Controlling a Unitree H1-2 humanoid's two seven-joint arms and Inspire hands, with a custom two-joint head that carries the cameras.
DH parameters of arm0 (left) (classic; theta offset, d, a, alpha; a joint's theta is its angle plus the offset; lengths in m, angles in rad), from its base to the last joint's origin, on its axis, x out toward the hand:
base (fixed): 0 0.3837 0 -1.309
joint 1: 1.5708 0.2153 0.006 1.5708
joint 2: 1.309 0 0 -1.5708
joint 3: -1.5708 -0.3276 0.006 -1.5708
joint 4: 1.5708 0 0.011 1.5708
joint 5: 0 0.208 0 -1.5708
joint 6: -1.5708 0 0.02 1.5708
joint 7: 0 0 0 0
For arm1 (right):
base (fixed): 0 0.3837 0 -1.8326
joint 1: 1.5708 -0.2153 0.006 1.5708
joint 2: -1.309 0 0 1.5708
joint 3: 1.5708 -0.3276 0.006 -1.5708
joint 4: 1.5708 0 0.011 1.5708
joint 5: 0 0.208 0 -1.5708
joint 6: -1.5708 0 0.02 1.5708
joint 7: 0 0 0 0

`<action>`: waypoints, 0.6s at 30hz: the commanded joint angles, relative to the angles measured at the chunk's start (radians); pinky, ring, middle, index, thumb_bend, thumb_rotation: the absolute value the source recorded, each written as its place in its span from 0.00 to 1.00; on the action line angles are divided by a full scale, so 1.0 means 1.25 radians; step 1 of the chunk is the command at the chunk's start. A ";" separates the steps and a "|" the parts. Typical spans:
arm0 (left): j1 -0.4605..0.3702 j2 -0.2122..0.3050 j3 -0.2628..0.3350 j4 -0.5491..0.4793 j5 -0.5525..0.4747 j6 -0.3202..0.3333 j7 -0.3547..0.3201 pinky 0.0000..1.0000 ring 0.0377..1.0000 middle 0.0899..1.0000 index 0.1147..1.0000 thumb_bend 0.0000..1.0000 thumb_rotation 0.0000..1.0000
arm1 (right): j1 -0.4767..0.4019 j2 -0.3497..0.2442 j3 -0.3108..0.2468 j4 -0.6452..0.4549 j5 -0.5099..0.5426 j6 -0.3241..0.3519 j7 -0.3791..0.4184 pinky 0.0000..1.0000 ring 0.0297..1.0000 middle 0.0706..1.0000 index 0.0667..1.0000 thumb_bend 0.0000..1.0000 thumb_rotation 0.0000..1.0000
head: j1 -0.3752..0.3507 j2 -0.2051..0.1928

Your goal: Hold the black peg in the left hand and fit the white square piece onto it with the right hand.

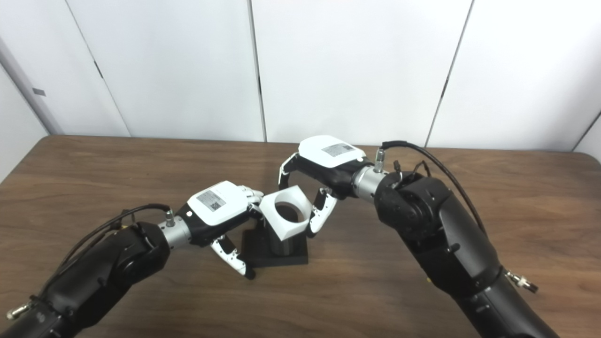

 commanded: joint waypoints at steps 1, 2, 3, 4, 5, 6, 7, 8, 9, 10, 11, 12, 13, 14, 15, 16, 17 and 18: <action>0.027 -0.011 -0.036 0.002 0.044 -0.007 -0.041 0.84 0.87 0.84 0.42 0.52 0.07 | -0.038 0.005 -0.005 -0.005 0.005 -0.011 -0.011 0.89 0.83 0.73 0.44 0.52 0.13 | 0.001 0.001; 0.028 -0.011 -0.036 0.000 0.044 -0.006 -0.042 0.84 0.87 0.84 0.42 0.52 0.07 | -0.038 0.006 -0.005 -0.002 0.005 -0.012 -0.011 0.90 0.83 0.73 0.44 0.52 0.13 | 0.001 0.001; 0.028 -0.011 -0.037 0.000 0.044 -0.006 -0.041 0.84 0.87 0.84 0.42 0.52 0.07 | -0.038 0.007 -0.004 0.001 0.006 -0.013 -0.013 0.90 0.83 0.73 0.44 0.52 0.13 | 0.001 0.001; 0.028 -0.010 -0.036 -0.001 0.043 -0.006 -0.042 0.84 0.87 0.84 0.42 0.52 0.07 | -0.038 0.008 -0.002 0.005 0.005 -0.015 -0.015 0.90 0.83 0.73 0.44 0.52 0.13 | 0.001 0.001; 0.028 -0.010 -0.036 -0.001 0.042 -0.007 -0.043 0.84 0.87 0.84 0.42 0.52 0.07 | -0.037 0.009 -0.001 0.008 0.004 -0.017 -0.016 0.90 0.83 0.73 0.44 0.52 0.13 | 0.001 0.001; 0.028 -0.010 -0.036 -0.002 0.041 -0.006 -0.044 0.84 0.87 0.84 0.42 0.52 0.07 | -0.037 0.010 0.000 0.011 0.002 -0.017 -0.017 0.90 0.82 0.73 0.44 0.52 0.13 | 0.001 0.001; 0.028 -0.011 -0.036 -0.004 0.042 -0.005 -0.045 0.84 0.87 0.84 0.42 0.52 0.07 | -0.036 0.011 0.001 0.014 0.002 -0.019 -0.018 0.90 0.82 0.73 0.44 0.52 0.13 | 0.005 0.003; 0.029 -0.011 -0.036 -0.006 0.042 -0.003 -0.047 0.84 0.87 0.84 0.42 0.52 0.07 | -0.035 0.012 0.002 0.018 0.003 -0.022 -0.021 0.90 0.82 0.73 0.44 0.52 0.13 | 0.005 0.003; 0.029 -0.011 -0.036 -0.008 0.043 -0.001 -0.049 0.84 0.87 0.84 0.42 0.52 0.07 | -0.035 0.013 0.003 0.022 0.005 -0.024 -0.024 0.89 0.82 0.73 0.44 0.52 0.13 | 0.006 0.004; 0.029 -0.012 -0.036 -0.009 0.042 0.000 -0.051 0.84 0.88 0.84 0.42 0.52 0.07 | -0.034 0.015 0.004 0.026 0.006 -0.026 -0.024 0.89 0.81 0.73 0.44 0.52 0.13 | 0.006 0.004; 0.029 -0.013 -0.036 -0.010 0.041 0.001 -0.053 0.84 0.88 0.84 0.42 0.52 0.07 | -0.035 0.016 0.007 0.030 0.006 -0.026 -0.023 0.89 0.81 0.73 0.44 0.52 0.13 | 0.006 0.004; 0.029 -0.013 -0.036 -0.009 0.041 0.001 -0.053 0.85 0.88 0.84 0.42 0.52 0.07 | -0.036 0.018 0.010 0.033 0.004 -0.025 -0.020 0.89 0.82 0.73 0.44 0.52 0.13 | 0.006 0.004; 0.029 -0.014 -0.037 -0.009 0.042 0.001 -0.053 0.85 0.88 0.84 0.42 0.52 0.07 | -0.037 0.020 0.014 0.036 0.003 -0.027 -0.018 0.89 0.82 0.73 0.44 0.52 0.13 | 0.007 0.005; 0.029 -0.015 -0.038 -0.009 0.044 0.002 -0.054 0.85 0.88 0.84 0.42 0.52 0.07 | -0.038 0.021 0.018 0.038 0.001 -0.029 -0.018 0.90 0.81 0.73 0.44 0.52 0.13 | 0.007 0.005; 0.029 -0.015 -0.038 -0.010 0.045 0.003 -0.056 0.85 0.88 0.84 0.42 0.52 0.07 | -0.038 0.022 0.021 0.040 -0.001 -0.033 -0.019 0.89 0.81 0.73 0.44 0.52 0.13 | 0.007 0.005; 0.028 -0.015 -0.039 -0.010 0.045 0.003 -0.057 0.85 0.88 0.84 0.42 0.52 0.07 | -0.038 0.024 0.024 0.041 -0.003 -0.034 -0.018 0.89 0.81 0.73 0.44 0.52 0.13 | 0.009 0.005; 0.028 -0.016 -0.040 -0.010 0.045 0.002 -0.058 0.85 0.88 0.84 0.42 0.52 0.07 | -0.039 0.025 0.027 0.042 -0.004 -0.034 -0.015 0.89 0.81 0.73 0.44 0.52 0.13 | 0.010 0.006; 0.028 -0.016 -0.040 -0.009 0.042 0.000 -0.057 0.85 0.88 0.84 0.42 0.52 0.07 | -0.040 0.027 0.031 0.041 -0.005 -0.034 -0.012 0.90 0.82 0.73 0.44 0.52 0.13 | 0.010 0.006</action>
